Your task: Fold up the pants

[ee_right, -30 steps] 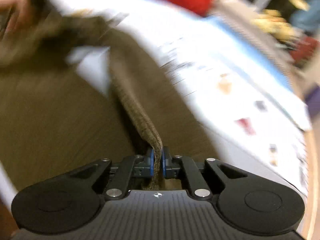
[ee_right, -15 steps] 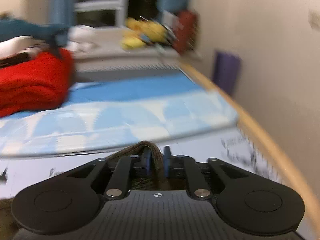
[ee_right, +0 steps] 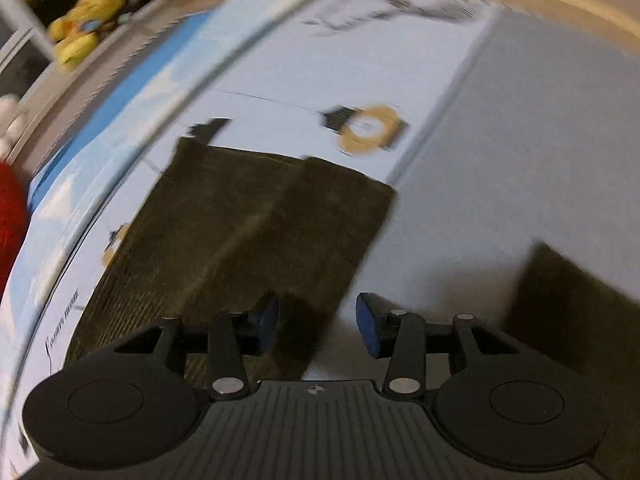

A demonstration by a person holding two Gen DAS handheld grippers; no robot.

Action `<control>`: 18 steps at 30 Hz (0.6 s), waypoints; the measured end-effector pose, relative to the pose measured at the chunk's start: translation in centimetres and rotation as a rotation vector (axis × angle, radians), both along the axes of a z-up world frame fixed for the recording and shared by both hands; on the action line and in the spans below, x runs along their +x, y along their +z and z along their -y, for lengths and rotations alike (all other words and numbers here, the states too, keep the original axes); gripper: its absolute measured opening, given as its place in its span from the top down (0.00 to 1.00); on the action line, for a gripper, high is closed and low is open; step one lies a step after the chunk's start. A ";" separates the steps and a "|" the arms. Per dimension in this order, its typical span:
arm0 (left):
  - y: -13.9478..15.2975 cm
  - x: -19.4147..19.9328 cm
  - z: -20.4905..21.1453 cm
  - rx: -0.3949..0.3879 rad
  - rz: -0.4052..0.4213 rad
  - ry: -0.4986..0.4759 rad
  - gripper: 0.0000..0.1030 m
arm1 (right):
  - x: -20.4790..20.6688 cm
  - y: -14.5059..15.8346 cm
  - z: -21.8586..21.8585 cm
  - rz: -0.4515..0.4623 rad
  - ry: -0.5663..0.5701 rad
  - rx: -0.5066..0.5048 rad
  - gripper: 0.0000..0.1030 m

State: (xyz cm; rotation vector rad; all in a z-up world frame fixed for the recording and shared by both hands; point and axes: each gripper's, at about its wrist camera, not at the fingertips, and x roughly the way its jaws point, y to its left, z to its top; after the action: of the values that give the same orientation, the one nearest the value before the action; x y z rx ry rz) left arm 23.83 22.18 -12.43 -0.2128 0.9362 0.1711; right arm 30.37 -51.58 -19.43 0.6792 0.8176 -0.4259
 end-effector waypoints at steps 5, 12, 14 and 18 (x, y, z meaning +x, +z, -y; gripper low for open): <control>-2.6 -1.4 -9.1 -0.015 -0.138 0.304 0.39 | 1.7 -0.1 0.1 -0.012 0.010 -0.089 0.89; -4.8 -1.5 -8.9 0.043 -0.208 0.308 0.27 | -1.6 2.4 2.4 -0.008 -0.065 -0.103 0.94; -4.7 -1.2 -8.3 0.050 -0.197 0.280 0.23 | -2.7 2.3 3.0 -0.082 -0.131 -0.137 0.94; -5.6 -0.3 -7.5 0.120 -0.204 0.225 0.22 | -3.9 1.4 3.5 -0.179 -0.189 -0.125 0.92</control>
State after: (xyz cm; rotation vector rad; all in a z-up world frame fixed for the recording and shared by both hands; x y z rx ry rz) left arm 23.54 29.64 -18.08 -0.1915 1.1000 0.4624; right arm 26.48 -55.07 -18.08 0.6100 0.8909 -0.7107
